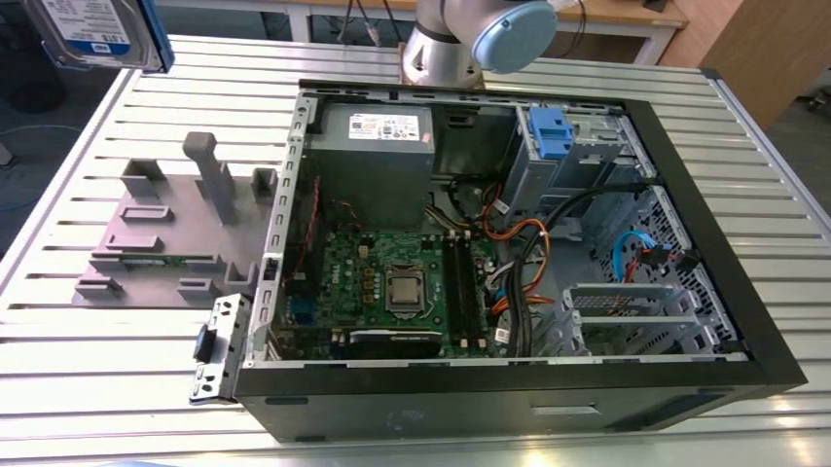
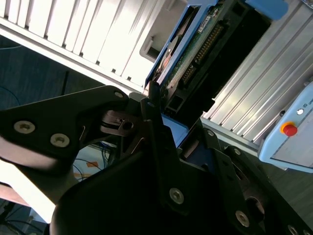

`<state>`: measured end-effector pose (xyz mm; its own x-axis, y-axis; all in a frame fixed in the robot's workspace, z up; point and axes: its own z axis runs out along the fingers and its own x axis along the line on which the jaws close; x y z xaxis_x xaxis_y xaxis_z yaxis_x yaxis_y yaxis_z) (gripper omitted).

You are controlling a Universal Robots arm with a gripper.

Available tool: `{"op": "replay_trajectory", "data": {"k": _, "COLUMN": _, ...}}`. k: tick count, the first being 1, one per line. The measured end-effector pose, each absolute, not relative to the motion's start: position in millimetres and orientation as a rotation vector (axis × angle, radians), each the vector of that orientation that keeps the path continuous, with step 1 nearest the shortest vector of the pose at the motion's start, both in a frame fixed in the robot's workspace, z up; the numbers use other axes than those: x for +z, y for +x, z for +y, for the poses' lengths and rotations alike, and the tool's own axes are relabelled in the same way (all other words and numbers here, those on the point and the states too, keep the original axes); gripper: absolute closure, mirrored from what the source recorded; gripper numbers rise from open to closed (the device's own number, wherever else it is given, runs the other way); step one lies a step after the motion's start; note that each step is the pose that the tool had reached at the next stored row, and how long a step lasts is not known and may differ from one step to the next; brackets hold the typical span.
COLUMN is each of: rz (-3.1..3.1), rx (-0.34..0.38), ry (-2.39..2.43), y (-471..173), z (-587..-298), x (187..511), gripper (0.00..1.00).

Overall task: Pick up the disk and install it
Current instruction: 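Pick up the disk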

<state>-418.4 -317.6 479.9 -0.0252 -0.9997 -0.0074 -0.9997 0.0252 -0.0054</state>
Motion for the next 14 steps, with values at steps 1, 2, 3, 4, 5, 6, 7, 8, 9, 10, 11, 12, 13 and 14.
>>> {"op": "replay_trajectory", "data": {"k": 1, "rz": 2.243, "rx": 0.002, "ry": -2.187, "y": -418.4, "z": -317.6, "x": 480.3, "gripper": 0.63}}
{"op": "replay_trajectory", "data": {"k": 2, "rz": 2.243, "rx": 0.002, "ry": -2.187, "y": -418.4, "z": -317.6, "x": 480.5, "gripper": 0.63}}
{"op": "replay_trajectory", "data": {"k": 3, "rz": 2.243, "rx": 0.002, "ry": -2.187, "y": -418.4, "z": -317.6, "x": 480.8, "gripper": 0.63}}
{"op": "replay_trajectory", "data": {"k": 4, "rz": 2.243, "rx": 0.002, "ry": -2.187, "y": -418.4, "z": -317.6, "x": 481.2, "gripper": 0.63}}
{"op": "replay_trajectory", "data": {"k": 5, "rz": 2.243, "rx": 0.002, "ry": -2.187, "y": -418.4, "z": -317.6, "x": 481.5, "gripper": 0.63}}
{"op": "replay_trajectory", "data": {"k": 6, "rz": 2.243, "rx": 0.002, "ry": -2.187, "y": -418.4, "z": -317.6, "x": 481.8, "gripper": 0.63}}
{"op": "replay_trajectory", "data": {"k": 7, "rz": 2.243, "rx": 0.002, "ry": -2.187, "y": -418.4, "z": -317.6, "x": 482.1, "gripper": 0.63}}
{"op": "replay_trajectory", "data": {"k": 8, "rz": 2.243, "rx": 0.002, "ry": -2.187, "y": -418.4, "z": -317.6, "x": 482.3, "gripper": 0.63}}
{"op": "replay_trajectory", "data": {"k": 9, "rz": 2.243, "rx": 0.002, "ry": -2.187, "y": -418.4, "z": -317.6, "x": 482.6, "gripper": 0.63}}
{"op": "replay_trajectory", "data": {"k": 10, "rz": 2.243, "rx": 0.002, "ry": -2.187, "y": -418.4, "z": -317.6, "x": 482.8, "gripper": 0.63}}
{"op": "replay_trajectory", "data": {"k": 11, "rz": 2.243, "rx": 0.002, "ry": -2.187, "y": -418.4, "z": -317.6, "x": 483.1, "gripper": 0.63}}
{"op": "replay_trajectory", "data": {"k": 12, "rz": 2.243, "rx": 0.002, "ry": -2.187, "y": -418.4, "z": -317.6, "x": 483.4, "gripper": 0.63}}
{"op": "replay_trajectory", "data": {"k": 13, "rz": 2.243, "rx": 0.002, "ry": -2.187, "y": -418.4, "z": -317.6, "x": 483.8, "gripper": 0.63}}
{"op": "replay_trajectory", "data": {"k": 14, "rz": 2.243, "rx": 0.002, "ry": -2.187, "y": -418.4, "z": -317.6, "x": 484.1, "gripper": 0.63}}
